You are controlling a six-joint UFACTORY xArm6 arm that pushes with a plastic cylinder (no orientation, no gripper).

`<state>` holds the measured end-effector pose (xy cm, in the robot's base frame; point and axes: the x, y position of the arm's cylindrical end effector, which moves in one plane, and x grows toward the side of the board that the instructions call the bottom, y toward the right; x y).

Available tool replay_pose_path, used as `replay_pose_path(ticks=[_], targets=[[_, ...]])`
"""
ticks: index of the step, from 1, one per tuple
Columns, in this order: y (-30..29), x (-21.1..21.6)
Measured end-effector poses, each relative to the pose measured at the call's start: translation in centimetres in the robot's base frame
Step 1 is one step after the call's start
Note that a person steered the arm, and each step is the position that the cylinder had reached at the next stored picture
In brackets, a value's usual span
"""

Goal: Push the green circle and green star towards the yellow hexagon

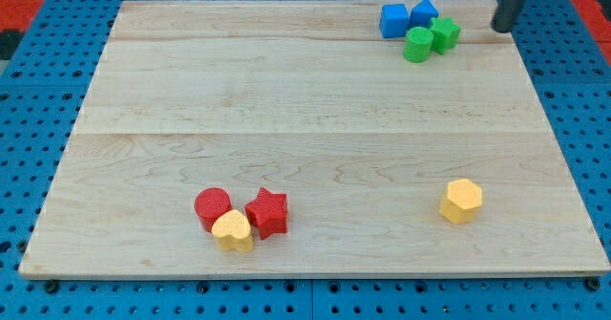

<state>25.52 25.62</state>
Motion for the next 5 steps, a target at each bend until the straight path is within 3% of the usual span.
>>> replay_pose_path(ticks=[3,5], targets=[[-12.3,3.7],[-15.0,3.4]])
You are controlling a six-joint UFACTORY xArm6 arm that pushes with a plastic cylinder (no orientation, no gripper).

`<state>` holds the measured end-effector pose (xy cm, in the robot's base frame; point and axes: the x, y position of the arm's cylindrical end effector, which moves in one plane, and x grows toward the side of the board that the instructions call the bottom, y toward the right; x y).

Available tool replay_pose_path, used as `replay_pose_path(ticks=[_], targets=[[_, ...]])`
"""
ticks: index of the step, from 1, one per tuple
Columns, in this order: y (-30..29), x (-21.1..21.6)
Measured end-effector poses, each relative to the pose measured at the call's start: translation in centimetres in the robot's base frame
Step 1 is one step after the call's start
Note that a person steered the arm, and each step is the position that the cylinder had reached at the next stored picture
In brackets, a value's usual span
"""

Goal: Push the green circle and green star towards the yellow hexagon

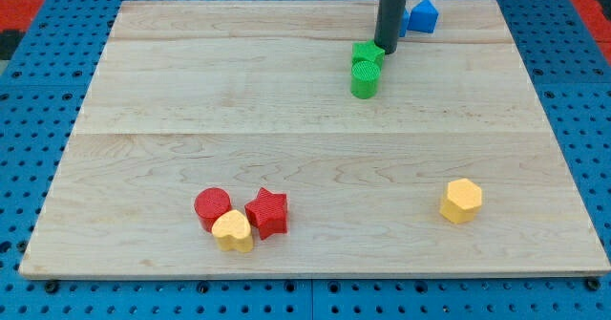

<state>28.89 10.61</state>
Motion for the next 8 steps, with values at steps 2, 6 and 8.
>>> replay_pose_path(ticks=[2,6,8], targets=[[-4.2,-0.7],[-4.3,2.3],[-6.3,0.6]])
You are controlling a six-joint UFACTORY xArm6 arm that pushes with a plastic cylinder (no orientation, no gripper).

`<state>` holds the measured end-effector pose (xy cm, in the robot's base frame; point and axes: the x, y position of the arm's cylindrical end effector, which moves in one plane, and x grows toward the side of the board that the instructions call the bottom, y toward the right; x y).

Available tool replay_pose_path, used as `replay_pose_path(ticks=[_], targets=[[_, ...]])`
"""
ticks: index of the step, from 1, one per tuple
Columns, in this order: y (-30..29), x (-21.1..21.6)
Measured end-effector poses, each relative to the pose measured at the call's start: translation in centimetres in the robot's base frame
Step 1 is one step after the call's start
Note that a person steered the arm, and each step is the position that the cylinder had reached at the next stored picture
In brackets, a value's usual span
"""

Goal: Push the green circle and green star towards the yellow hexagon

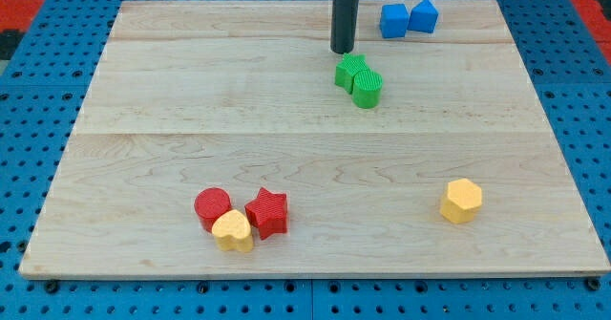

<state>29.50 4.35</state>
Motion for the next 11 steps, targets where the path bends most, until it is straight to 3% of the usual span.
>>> replay_pose_path(ticks=[3,7,9,11], targets=[[4.9,7.3],[0.9,15.5],[0.9,19.4],[4.3,20.6]])
